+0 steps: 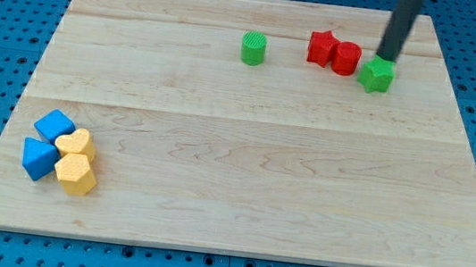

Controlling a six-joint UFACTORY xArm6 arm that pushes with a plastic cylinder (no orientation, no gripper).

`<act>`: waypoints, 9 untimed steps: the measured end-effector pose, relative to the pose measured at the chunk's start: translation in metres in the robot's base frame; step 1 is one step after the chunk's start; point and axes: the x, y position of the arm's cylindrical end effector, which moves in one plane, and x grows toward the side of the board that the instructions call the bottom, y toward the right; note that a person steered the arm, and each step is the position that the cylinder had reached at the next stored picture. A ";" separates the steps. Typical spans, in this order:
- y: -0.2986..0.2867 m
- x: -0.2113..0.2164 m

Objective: Push the red blocks and the green star to the right center of the board

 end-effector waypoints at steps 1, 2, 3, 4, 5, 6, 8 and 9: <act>0.015 0.026; 0.015 0.070; 0.026 0.007; -0.003 -0.085; -0.043 -0.086; -0.084 -0.069; -0.169 -0.059; -0.095 -0.035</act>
